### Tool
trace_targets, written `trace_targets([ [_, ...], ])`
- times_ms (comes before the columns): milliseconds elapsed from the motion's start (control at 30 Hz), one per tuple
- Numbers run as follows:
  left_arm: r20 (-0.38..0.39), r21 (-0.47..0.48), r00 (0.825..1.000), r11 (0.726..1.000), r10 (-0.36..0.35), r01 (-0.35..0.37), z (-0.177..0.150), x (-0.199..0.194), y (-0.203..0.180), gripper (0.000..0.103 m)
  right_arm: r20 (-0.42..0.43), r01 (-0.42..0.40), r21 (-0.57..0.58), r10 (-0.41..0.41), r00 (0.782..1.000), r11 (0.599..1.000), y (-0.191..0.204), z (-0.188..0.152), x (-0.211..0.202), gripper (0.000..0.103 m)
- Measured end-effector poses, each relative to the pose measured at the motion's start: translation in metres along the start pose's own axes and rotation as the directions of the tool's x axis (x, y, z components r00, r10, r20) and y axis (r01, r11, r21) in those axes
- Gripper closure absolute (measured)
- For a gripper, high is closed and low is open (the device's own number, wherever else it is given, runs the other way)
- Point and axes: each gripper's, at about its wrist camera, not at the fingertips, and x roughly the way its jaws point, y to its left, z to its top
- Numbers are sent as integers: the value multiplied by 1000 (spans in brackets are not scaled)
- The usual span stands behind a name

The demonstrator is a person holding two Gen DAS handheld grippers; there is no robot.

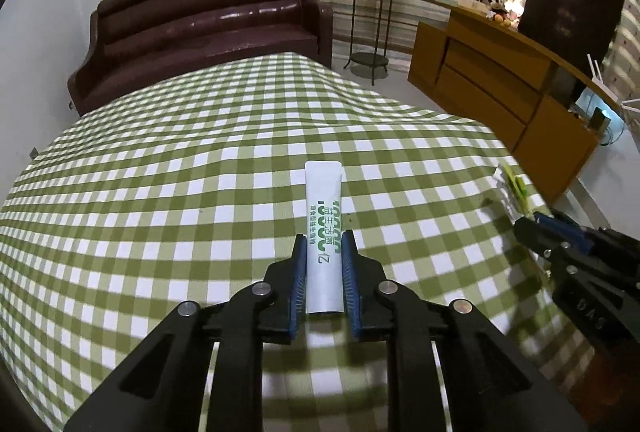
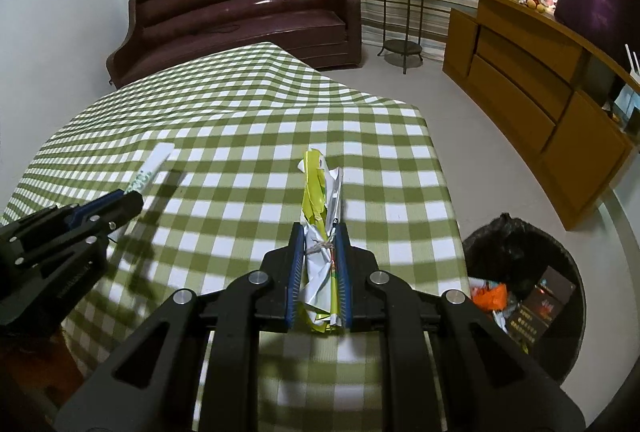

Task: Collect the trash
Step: 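Carry the toothpaste tube and snack wrapper over the bin with both grippers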

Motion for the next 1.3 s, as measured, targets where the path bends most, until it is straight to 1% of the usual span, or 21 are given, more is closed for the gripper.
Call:
trace_targets([
  [367, 54, 8, 998, 1000, -30, 29, -25, -43, -16, 85, 33, 12, 25, -13, 999, 1000, -15, -22, -39, 87],
  [600, 88, 32, 994, 997, -70, 68, -32, -62, -40, 85, 75, 47, 52, -51, 996, 998, -37, -33, -70, 87],
  [900, 106, 90, 985, 987, -139, 130, -29, -69, -85, 85, 104, 111, 99, -121, 987, 989, -77, -46, -96, 87],
  [1100, 104, 145, 977, 975, -186, 170, -31, -67, -119, 85, 113, 161, 147, -178, 978, 976, -110, -55, -110, 87],
  [1300, 106, 196, 967, 958, -231, 207, -28, -62, -151, 85, 114, 192, 186, -215, 970, 964, -136, -60, -116, 87],
])
